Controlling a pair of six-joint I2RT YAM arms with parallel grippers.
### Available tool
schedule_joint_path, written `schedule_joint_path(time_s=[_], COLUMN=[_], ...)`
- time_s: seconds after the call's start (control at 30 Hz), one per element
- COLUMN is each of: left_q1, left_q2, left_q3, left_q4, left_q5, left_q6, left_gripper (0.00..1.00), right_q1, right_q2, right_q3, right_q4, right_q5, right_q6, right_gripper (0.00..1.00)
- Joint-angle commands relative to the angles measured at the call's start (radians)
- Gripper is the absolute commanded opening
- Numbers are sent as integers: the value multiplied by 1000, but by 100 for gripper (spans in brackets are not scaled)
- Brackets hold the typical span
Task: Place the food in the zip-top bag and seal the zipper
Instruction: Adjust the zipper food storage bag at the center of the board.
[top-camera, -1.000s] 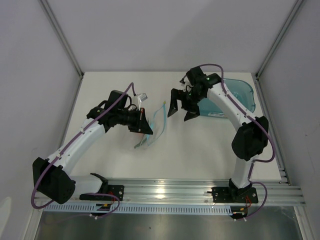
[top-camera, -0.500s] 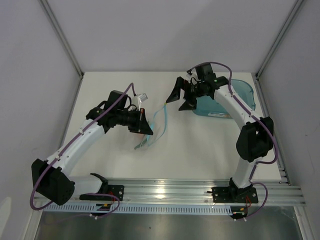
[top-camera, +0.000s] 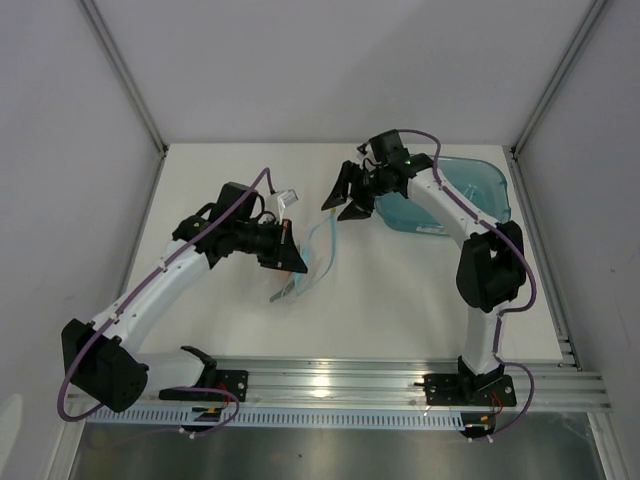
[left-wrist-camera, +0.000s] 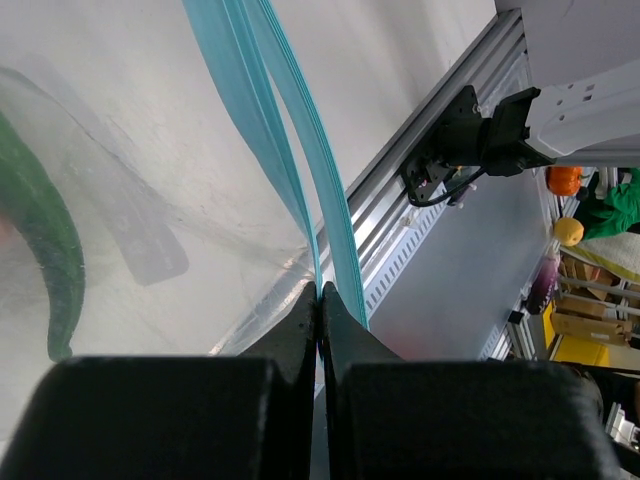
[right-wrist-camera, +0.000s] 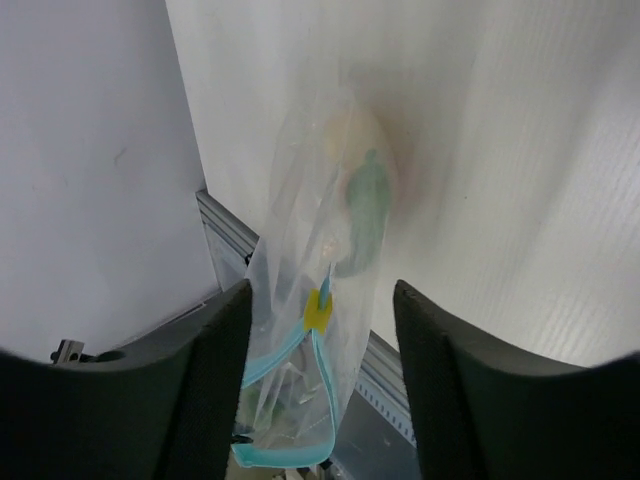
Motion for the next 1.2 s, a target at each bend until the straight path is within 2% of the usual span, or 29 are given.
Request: schedule_joint_path(time_s=[0.0, 0.23, 0.33, 0.37, 0.43, 0.53, 0.7, 0.93, 1.0, 1.07, 1.1, 1.17], left_q1=[-8, -10, -10, -10, -11, -11, -17, -48, -75, -157, -184, -276], left_q2=[-28, -30, -28, -31, -33, -45, -103, -168, -166, -148, -139, -111], left_q3=[49, 38, 43, 41, 38, 33, 42, 75, 87, 99, 107, 116], left_q4=[-9, -22, -26, -25, -26, -32, -2, 109, 154, 178, 188, 230], left_q5=[17, 3, -10, -14, -31, -65, -167, -289, -339, -416, -498, -600], left_q6=[29, 52, 63, 66, 74, 86, 116, 136, 158, 205, 228, 279], left_gripper=[1, 1, 1, 1, 1, 1, 1, 51, 55, 62, 64, 76], right_q1=[19, 43, 45, 46, 48, 52, 74, 121, 131, 140, 140, 129], right_q2=[23, 34, 31, 25, 17, 4, 13, 31, 28, 22, 20, 25], right_q3=[47, 47, 43, 44, 46, 62, 186, 309, 308, 311, 314, 331], right_q4=[6, -5, -20, -26, -30, -51, -226, -367, -375, -384, -389, -398], right_q5=[-5, -13, -4, -2, 4, 21, 152, 268, 283, 301, 304, 298], right_q6=[41, 61, 70, 73, 87, 102, 94, 120, 134, 142, 142, 140], right_gripper=[57, 44, 23, 11, 4, 2, 0, 0, 0, 0, 0, 0])
